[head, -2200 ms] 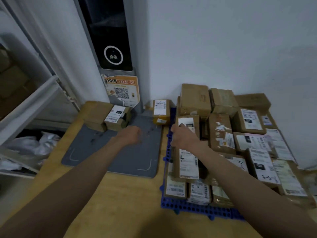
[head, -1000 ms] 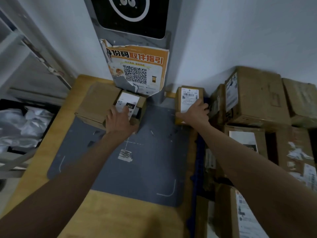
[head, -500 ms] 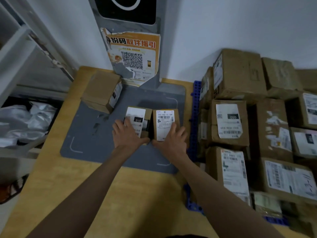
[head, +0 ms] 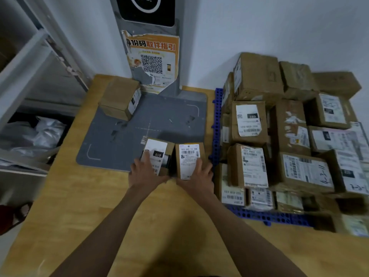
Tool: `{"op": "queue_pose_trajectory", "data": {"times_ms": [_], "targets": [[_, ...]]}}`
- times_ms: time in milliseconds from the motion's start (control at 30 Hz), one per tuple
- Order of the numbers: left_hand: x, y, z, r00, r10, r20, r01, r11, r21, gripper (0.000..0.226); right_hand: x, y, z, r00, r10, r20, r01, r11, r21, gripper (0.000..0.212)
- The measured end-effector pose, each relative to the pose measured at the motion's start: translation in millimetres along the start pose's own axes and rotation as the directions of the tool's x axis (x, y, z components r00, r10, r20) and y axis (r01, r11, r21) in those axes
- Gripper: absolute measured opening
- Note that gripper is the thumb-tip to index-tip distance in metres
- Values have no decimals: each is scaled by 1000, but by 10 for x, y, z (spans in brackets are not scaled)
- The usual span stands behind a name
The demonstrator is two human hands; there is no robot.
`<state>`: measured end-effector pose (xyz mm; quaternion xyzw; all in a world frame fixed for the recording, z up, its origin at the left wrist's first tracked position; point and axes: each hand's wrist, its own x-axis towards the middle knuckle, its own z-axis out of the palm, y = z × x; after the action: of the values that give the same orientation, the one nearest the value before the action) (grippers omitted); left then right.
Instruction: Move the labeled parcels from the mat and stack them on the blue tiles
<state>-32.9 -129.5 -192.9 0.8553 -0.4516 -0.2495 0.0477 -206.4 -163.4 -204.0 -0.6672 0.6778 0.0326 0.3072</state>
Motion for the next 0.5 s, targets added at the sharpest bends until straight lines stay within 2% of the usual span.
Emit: {"op": "queue_pose_trajectory", "data": {"times_ms": [300, 500], "targets": [[-610, -181, 110, 997, -67, 27, 69, 995, -67, 124, -464, 368, -93, 998, -47, 37, 42, 991, 127, 103], [-1014, -103, -40, 983, -166, -78, 157, 981, -117, 120, -719, 311, -464, 982, -187, 5, 181, 960, 213, 101]]}}
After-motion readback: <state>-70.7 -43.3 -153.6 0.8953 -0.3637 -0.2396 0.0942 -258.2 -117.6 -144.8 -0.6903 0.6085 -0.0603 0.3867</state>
